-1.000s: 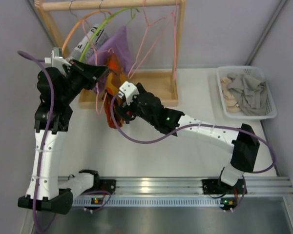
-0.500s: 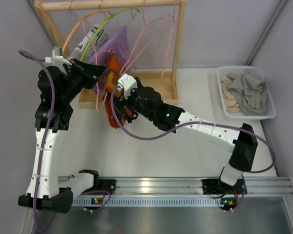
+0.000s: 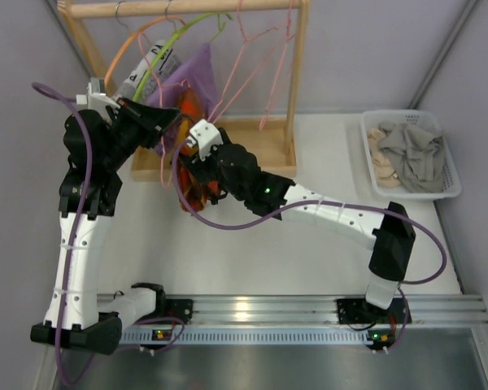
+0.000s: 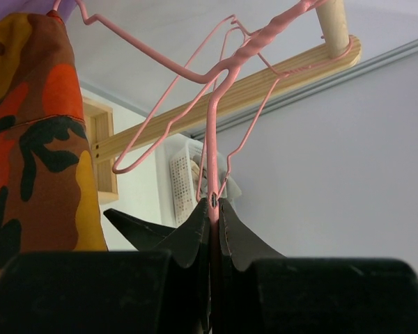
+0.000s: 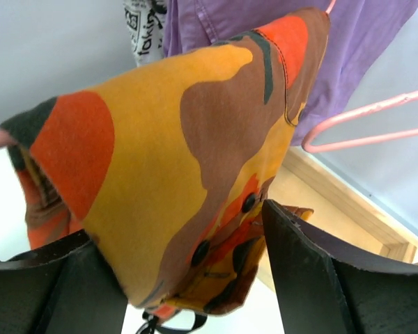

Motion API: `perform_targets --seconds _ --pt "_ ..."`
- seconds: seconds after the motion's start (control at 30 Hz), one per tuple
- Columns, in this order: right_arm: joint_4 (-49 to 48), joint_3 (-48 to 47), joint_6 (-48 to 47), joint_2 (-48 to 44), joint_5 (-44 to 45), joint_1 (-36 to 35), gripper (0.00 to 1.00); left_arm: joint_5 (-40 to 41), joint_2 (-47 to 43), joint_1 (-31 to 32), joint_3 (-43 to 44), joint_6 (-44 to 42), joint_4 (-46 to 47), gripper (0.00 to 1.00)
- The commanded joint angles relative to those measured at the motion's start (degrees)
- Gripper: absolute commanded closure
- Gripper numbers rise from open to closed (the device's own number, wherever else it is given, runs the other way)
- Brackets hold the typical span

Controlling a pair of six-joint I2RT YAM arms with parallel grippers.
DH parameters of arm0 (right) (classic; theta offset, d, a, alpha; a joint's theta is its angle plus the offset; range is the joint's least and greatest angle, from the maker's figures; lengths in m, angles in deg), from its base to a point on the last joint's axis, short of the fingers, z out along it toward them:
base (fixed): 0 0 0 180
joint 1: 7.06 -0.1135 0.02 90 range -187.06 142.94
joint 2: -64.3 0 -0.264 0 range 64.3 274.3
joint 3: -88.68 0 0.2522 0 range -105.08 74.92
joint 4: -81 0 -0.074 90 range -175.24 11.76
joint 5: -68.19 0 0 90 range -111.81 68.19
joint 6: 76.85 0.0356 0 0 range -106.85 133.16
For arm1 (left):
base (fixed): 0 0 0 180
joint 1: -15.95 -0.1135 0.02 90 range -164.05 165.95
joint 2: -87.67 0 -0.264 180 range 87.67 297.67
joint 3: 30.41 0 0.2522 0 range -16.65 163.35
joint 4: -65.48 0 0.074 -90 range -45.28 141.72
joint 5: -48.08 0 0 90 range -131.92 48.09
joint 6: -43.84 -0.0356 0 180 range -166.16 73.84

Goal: Remove the trousers from the hanger

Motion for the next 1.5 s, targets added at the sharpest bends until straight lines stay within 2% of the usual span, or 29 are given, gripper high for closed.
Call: perform_targets --seconds 0.0,0.13,0.37,0.47,0.53,0.9,1.13,1.27,1.33,1.43,1.47 --pt "-4.75 -4.39 -0.81 2.01 5.33 -1.36 0.33 0.13 -1.31 -0.46 4.27 1.09 13.66 1.0" --pt "-7.29 -5.97 -1.69 4.04 9.02 -1.8 0.33 0.22 -1.31 -0.46 4.1 1.79 13.74 1.0" --pt "-6.42 -8.34 -0.98 5.36 7.18 -2.58 0.29 0.48 -1.22 -0.46 4.01 1.7 13.74 1.0" --pt "-5.03 -8.26 0.06 4.92 5.96 -3.03 0.2 0.66 -1.31 -0.46 4.01 1.7 13.74 1.0" --pt "-3.61 -7.82 1.55 4.04 4.29 -3.11 0.18 0.75 -1.22 -0.46 4.01 1.53 13.83 1.0" --pt "-1.06 -5.44 3.41 1.75 3.75 -4.52 0.15 0.92 -0.78 -0.55 4.1 1.36 14.36 1.0" --pt "-7.2 -5.27 -0.63 4.82 12.7 -5.75 0.14 0.66 -1.13 -0.46 4.36 1.62 14.27 1.0" --pt "-8.7 -6.15 -0.64 6.32 14.48 -4.79 0.14 0.66 -1.22 -0.46 4.62 1.7 14.27 1.0" --pt "-7.74 -6.76 -0.29 6.67 12.12 -4.79 0.17 0.57 -1.13 -0.46 4.54 1.88 14.18 1.0" --pt "-8.52 -6.15 -2.2 6.42 12.63 -4.78 0.39 0.57 -1.13 -0.46 4.45 1.79 14.36 1.0" --pt "-9.49 -5.19 -2.91 5.8 12.89 -4.09 0.52 0.48 -1.22 -0.46 4.36 1.88 14.36 1.0"
